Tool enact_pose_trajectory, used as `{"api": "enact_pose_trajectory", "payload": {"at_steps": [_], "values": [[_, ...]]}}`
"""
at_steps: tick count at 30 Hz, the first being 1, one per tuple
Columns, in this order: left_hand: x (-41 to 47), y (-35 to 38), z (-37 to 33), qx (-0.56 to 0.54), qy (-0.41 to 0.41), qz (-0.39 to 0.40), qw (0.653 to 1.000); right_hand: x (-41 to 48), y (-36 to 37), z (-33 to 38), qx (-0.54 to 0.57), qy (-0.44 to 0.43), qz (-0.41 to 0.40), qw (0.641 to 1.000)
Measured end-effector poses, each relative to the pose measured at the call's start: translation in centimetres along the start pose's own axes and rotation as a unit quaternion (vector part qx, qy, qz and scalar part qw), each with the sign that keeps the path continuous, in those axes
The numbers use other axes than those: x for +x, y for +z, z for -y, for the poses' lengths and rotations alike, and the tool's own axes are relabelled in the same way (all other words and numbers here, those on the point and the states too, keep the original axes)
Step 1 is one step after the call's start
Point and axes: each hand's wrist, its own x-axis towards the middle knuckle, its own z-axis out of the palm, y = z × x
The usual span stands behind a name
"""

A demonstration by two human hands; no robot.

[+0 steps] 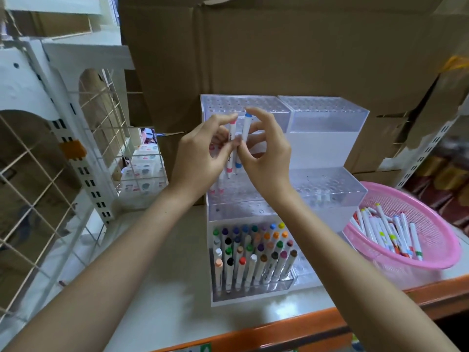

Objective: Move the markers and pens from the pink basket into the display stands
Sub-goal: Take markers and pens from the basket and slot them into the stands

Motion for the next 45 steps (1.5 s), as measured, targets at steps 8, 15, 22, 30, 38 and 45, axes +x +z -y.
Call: {"api": "enact_pose_trajectory", "payload": {"at_steps": [8, 15, 22, 30, 38, 45], "values": [[-0.7, 0.0, 0.4, 0.062, 0.022, 0.020, 0.998, 0.0, -0.1, -0.1, 0.008, 0.005, 0.006, 1.000], [-1.1, 0.8, 0.7, 0.124, 0.046, 0.039, 0.990, -0.3, -0.4, -0.3, 0.028, 0.041, 0.018, 0.999], [-1.5, 0.6, 0.9, 0.155, 0.053, 0.066, 0.984, -0.4, -0.9, -0.5, 0.027, 0.048, 0.041, 0.998], [-1.8, -0.3, 1.1, 0.209, 0.079, 0.104, 0.969, -0.7, -0.9, -0.8, 0.009, 0.023, 0.081, 0.996], [-2.0, -0.7, 0.8, 0.223, 0.083, 0.124, 0.963, -0.7, -1.1, -0.7, -0.007, 0.022, 0.095, 0.995], [-2.2, -1.0, 0.5, 0.238, 0.090, 0.117, 0.960, -1.0, -1.5, -0.5, -0.019, 0.026, 0.132, 0.991]]}}
